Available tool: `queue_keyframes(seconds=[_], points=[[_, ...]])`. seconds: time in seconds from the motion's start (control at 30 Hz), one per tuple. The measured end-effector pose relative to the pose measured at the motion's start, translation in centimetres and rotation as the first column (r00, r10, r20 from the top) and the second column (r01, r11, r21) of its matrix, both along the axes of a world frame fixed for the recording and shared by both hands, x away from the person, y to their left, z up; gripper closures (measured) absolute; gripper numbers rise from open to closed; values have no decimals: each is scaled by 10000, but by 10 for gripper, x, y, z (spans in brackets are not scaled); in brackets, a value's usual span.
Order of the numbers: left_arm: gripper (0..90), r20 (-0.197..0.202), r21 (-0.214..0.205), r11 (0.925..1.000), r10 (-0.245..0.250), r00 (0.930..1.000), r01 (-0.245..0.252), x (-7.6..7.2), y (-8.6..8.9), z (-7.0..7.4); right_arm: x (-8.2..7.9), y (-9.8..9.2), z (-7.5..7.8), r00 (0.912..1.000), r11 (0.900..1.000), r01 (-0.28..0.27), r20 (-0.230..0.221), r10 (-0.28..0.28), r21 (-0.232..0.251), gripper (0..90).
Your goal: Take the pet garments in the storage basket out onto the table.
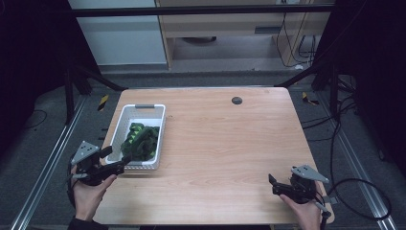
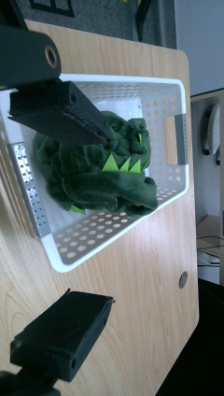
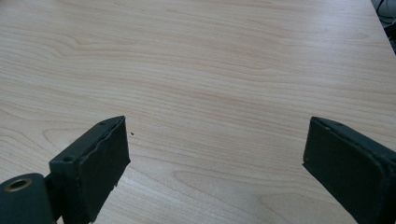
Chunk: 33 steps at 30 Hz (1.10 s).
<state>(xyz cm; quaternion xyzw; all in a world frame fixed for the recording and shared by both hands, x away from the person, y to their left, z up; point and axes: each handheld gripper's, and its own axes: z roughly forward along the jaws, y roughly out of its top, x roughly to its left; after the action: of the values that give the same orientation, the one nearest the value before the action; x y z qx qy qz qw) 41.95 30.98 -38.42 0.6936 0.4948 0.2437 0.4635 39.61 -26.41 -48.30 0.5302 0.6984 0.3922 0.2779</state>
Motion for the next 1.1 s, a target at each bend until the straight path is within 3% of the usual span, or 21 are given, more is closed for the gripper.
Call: queue_keyframes(seconds=[0.5, 0.8, 1.1], points=[[176, -427, 438, 9990, -62, 9991, 81, 23, -4, 3, 1, -1, 0, 10000, 10000, -1, -14, 1, 43, 66], [174, -688, 872, 9954, -330, 9971, 389, 38, -14, 4, 1, 0, 0, 10000, 10000, -20, -70, 21, 93, 64], [172, -741, 1013, 9936, -431, 9963, 505, 50, -20, 11, 0, -1, 1, 10000, 9999, 5, -82, -3, 147, 64]])
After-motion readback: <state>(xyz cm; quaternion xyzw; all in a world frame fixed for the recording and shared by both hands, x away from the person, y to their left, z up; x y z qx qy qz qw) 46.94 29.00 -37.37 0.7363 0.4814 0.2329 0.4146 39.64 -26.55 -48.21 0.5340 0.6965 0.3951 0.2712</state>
